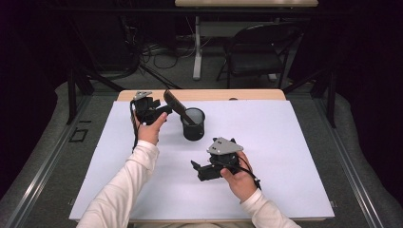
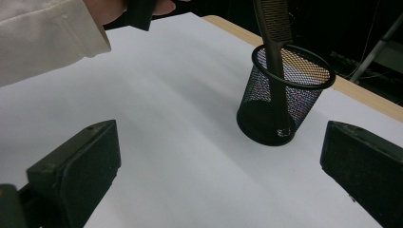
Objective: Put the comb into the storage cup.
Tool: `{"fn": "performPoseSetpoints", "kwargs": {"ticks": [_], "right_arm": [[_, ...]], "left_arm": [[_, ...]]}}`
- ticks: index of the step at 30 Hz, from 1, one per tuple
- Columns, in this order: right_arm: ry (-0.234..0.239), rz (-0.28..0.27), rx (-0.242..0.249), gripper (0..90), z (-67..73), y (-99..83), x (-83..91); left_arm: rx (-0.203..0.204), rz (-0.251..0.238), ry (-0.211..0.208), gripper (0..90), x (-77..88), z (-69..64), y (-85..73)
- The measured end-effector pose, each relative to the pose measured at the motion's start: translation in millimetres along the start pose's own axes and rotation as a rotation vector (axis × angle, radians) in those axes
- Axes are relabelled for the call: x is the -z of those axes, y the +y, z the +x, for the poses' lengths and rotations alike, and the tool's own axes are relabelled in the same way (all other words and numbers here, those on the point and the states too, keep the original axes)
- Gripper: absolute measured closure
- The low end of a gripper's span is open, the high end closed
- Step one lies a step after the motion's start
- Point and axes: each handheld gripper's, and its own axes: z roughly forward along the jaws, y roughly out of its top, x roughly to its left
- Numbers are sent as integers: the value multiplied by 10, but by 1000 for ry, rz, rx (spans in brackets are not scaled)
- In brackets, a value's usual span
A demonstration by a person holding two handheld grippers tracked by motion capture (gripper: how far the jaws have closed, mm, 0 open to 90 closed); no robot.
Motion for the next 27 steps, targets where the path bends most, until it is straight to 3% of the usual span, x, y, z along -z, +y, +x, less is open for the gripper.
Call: {"fn": "performPoseSetpoints", "kwargs": {"ticks": [13, 27], "right_arm": [[-3, 0, 0, 0, -3, -3, 7], [-5, 3, 0, 0, -2, -5, 1]], "left_arm": [[-30, 15, -21, 195, 77, -1, -8], [-9, 57, -72, 160, 187, 4, -2]]}}
